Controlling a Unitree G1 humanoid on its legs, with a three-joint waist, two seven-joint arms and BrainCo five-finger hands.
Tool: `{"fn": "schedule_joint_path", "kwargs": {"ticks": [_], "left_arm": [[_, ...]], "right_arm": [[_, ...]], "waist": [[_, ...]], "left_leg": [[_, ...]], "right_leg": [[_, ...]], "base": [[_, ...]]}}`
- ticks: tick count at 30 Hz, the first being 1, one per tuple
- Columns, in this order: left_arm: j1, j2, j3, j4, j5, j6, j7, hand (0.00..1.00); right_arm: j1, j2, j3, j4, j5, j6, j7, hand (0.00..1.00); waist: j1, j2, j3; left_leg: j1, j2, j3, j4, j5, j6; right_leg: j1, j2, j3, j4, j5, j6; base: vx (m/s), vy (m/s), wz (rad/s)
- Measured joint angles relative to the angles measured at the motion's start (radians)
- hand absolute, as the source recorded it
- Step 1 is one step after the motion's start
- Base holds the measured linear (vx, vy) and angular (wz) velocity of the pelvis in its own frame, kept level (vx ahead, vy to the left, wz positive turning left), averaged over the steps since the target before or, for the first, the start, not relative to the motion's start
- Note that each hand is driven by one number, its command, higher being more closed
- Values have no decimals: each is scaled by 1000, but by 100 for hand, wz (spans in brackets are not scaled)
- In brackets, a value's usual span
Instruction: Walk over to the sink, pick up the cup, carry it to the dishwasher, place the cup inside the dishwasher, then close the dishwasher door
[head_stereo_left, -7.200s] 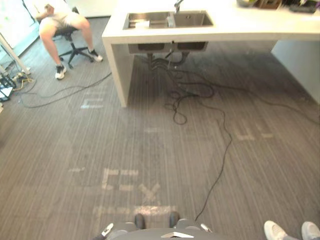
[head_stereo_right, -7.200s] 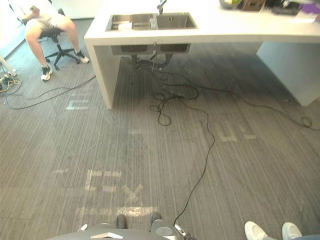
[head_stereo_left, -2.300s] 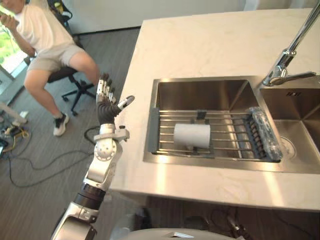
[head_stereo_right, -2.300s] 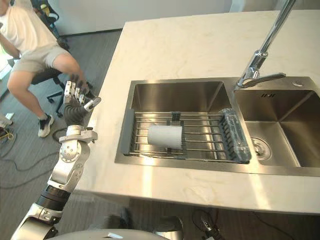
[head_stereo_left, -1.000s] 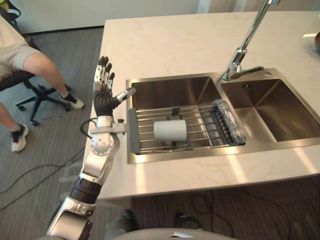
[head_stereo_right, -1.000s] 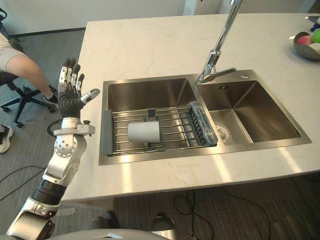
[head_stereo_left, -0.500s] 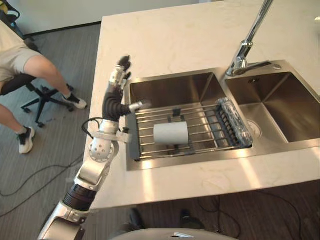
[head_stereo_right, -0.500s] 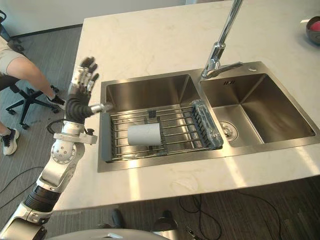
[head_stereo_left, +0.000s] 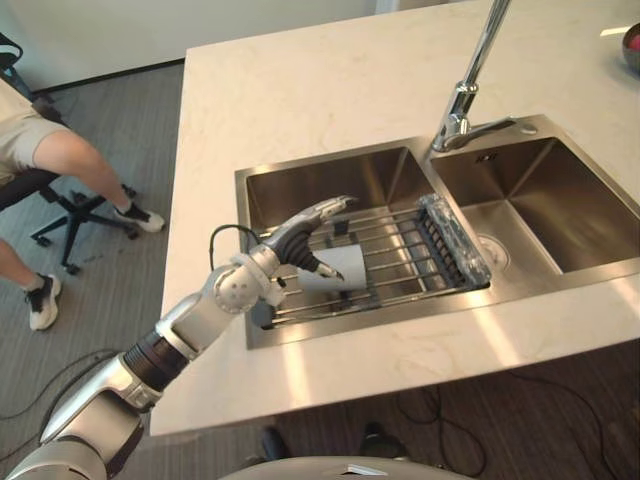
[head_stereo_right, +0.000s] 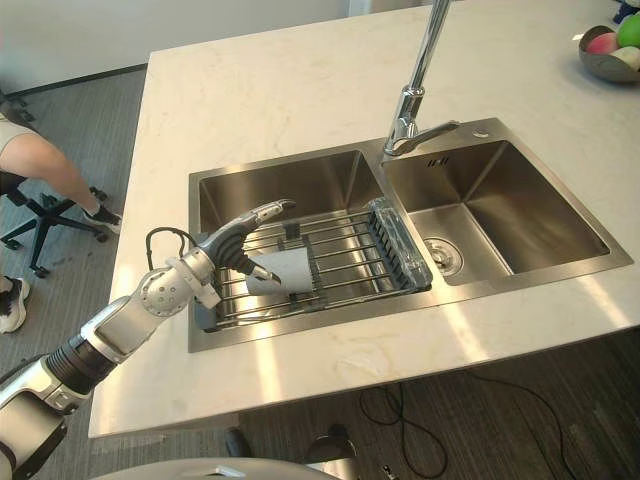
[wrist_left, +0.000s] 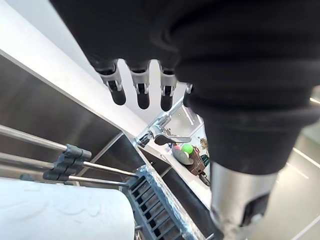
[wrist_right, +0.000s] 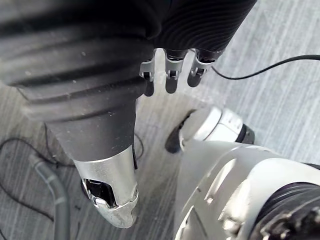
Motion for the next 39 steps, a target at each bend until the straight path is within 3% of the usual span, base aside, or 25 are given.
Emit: {"fn": "schedule_joint_path", "kwargs": {"ticks": [4,10,17,21,35,39], "left_arm": [[-30,17,-82,93,51,10,-21,0],[-43,20,-152,100,79,18,-23,0],[-62,-11,-191,92,159,114,-46,0],[-62,-8,-198,98,168,128,-36,0],[-62,-9,-215,145,174,126,97,0],[-59,-10,-177,154,166,124,147,0]], "right_arm": [[-3,-1,-10,0,1,-1,4,0],[-8,1,-42,36,39,-3,3,0],[-10,2,-39,40,49,-19,7,0],[-20,1,-28,37,50,-19,7,0],[-25,-6,7,35,45,-18,12,0],[-27,-5,6,35,39,-18,16,0]], "waist": [[-20,1,0],[-23,2,-1],[-31,1,-6],[-35,2,-12],[-36,0,-11],[-39,-5,-10]], "left_leg": [[2,0,0,0,0,0],[0,0,2,0,1,-1],[-9,0,12,0,5,4],[-6,0,13,0,6,5],[7,-1,9,-1,5,3],[10,0,4,-1,3,0]], "right_leg": [[5,3,-2,-9,4,-4],[3,0,14,-15,11,-2],[-17,-1,28,-4,16,-1],[-16,2,20,-5,19,-3],[14,-2,9,-44,27,-6],[26,-1,1,-49,30,-4]], "base": [[0,0,0],[4,6,-2],[-3,9,-4],[0,0,0],[2,-1,0],[21,-8,4]]}}
